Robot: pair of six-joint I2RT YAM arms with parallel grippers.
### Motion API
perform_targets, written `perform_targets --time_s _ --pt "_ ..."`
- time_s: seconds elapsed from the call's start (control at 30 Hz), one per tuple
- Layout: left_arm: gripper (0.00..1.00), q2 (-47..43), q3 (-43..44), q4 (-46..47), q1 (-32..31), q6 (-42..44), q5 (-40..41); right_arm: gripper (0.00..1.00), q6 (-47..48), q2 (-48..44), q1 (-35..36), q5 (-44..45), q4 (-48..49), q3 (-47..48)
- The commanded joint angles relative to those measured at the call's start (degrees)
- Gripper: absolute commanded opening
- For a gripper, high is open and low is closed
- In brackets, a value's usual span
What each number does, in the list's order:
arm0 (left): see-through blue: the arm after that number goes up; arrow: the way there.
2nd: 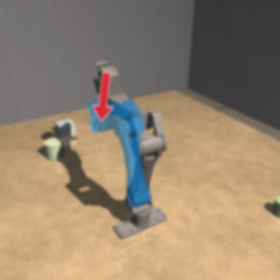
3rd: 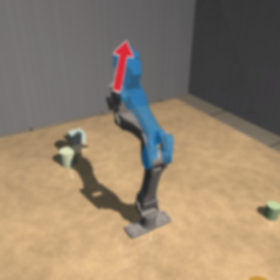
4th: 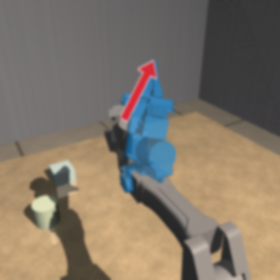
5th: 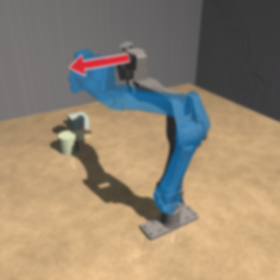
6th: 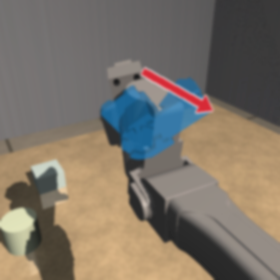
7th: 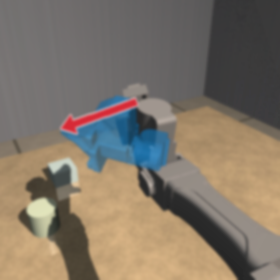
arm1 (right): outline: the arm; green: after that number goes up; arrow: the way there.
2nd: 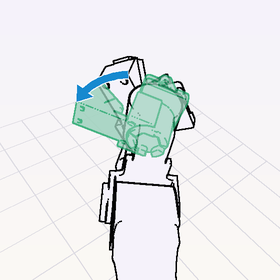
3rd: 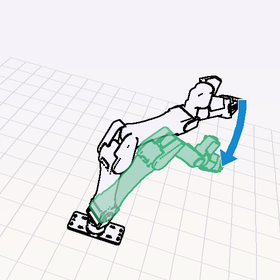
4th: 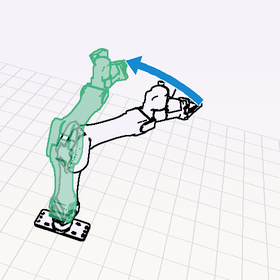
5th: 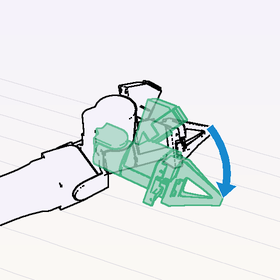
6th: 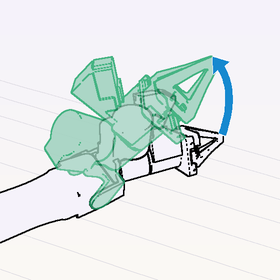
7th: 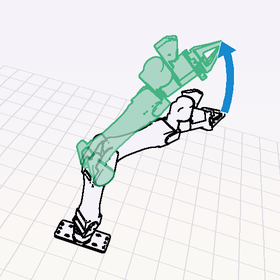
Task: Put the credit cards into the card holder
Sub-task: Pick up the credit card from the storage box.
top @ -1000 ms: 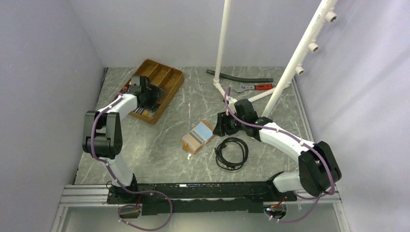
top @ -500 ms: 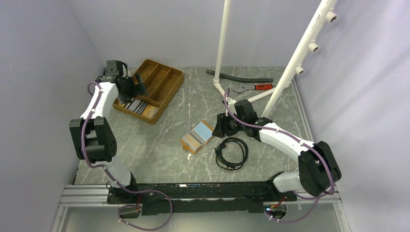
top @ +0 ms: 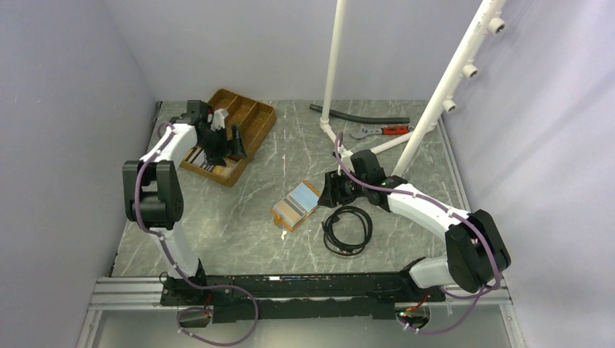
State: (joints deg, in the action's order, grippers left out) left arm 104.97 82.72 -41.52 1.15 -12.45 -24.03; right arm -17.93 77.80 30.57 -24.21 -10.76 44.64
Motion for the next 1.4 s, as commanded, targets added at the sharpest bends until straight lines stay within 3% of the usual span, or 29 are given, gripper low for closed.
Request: perform_targets --time_s 0.0,0.1,0.3,0.67,0.87,1.07,1.17,1.37 --pt "0.93 3.55 2.52 -0.24 -3.28 3.05 3.56 0.54 0.97 -0.63 0.19 -0.32 0.38 0.67" --pt "0.94 5.46 3.75 -0.41 -4.27 3.32 5.84 0.54 0.84 -1.12 0.19 -0.06 0.14 0.50" --pt "0.90 9.42 5.23 -1.80 -5.38 3.22 1.63 0.54 0.64 -1.47 0.19 0.29 -0.14 0.44" --pt "0.34 5.93 2.29 -0.35 0.45 0.69 -13.45 0.53 -0.33 -2.07 0.19 -0.18 0.36 0.70" --pt "0.27 6.81 3.68 -1.90 1.62 1.10 -13.73 0.53 -0.36 -1.95 0.21 -0.23 0.34 1.01" --pt "0.15 6.00 5.43 -4.65 1.66 1.77 -9.52 0.52 -0.01 -1.55 0.24 0.02 -0.05 1.15" --pt "0.00 4.23 7.03 -6.82 1.52 1.68 -3.48 0.52 0.47 -1.40 0.21 0.39 -0.62 1.37" --pt "0.00 -3.56 11.13 -10.82 0.86 -1.19 10.16 0.52 1.36 -1.18 0.23 3.29 -2.72 2.90"
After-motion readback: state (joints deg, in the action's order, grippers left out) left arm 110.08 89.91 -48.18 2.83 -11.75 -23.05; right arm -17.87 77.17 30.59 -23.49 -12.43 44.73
